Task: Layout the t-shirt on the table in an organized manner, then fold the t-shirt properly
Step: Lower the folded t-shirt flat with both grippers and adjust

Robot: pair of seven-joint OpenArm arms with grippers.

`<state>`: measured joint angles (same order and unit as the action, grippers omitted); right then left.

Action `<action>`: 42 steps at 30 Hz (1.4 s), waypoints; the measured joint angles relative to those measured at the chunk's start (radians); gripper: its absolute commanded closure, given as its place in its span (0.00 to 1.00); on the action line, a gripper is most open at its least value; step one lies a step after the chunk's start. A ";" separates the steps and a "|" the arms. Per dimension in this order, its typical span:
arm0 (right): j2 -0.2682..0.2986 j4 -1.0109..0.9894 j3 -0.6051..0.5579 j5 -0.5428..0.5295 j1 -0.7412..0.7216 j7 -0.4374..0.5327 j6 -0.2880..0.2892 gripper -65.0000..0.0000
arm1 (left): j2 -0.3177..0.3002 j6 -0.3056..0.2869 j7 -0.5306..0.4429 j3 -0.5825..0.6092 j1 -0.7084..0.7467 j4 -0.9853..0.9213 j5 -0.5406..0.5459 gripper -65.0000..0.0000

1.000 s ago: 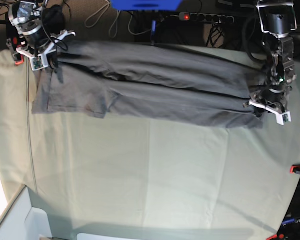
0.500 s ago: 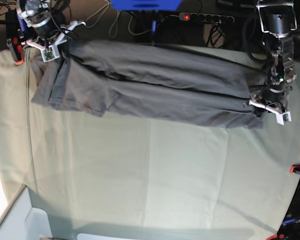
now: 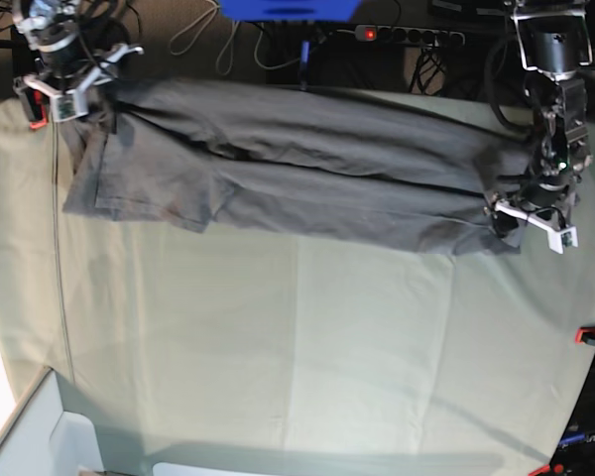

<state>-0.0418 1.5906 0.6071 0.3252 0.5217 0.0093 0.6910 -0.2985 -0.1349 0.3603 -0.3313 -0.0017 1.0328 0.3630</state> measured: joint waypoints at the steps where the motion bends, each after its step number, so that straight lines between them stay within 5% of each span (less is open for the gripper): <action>1: 0.001 0.008 0.012 0.000 0.001 0.002 0.000 0.56 | 0.000 0.000 -0.001 0.000 0.000 0.000 0.000 0.20; 11: -0.008 0.032 0.077 0.000 -0.003 -0.002 0.000 0.56 | 0.000 0.000 -0.006 0.000 0.002 -0.003 0.000 0.20; 15: -0.061 0.129 0.077 -0.081 -0.002 -0.005 0.000 0.55 | 0.005 -0.005 -0.001 -0.025 0.004 0.000 0.001 0.20; 24: -0.085 0.067 -0.094 -0.095 -0.055 -0.010 0.000 0.55 | 0.005 0.000 0.001 -0.065 0.003 -0.010 -0.004 0.21; 26: -0.083 0.009 -0.094 -0.078 -0.094 -0.003 -0.001 0.55 | 0.011 0.000 0.000 -0.069 0.003 -0.010 -0.005 0.28; 35: -0.066 -0.201 -0.006 -0.002 -0.191 0.029 0.000 0.55 | 0.038 -0.019 -0.009 -0.072 0.003 -0.009 0.018 0.96; 42: -0.047 -0.213 -0.002 -0.008 -0.191 0.029 0.000 0.55 | 0.043 -0.017 0.044 -0.104 0.010 0.036 0.011 1.00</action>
<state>-0.0887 1.3773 0.6048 0.3176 0.3305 0.0387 0.6907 -0.2550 -0.1516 0.4046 -0.4355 0.0086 1.0687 0.3740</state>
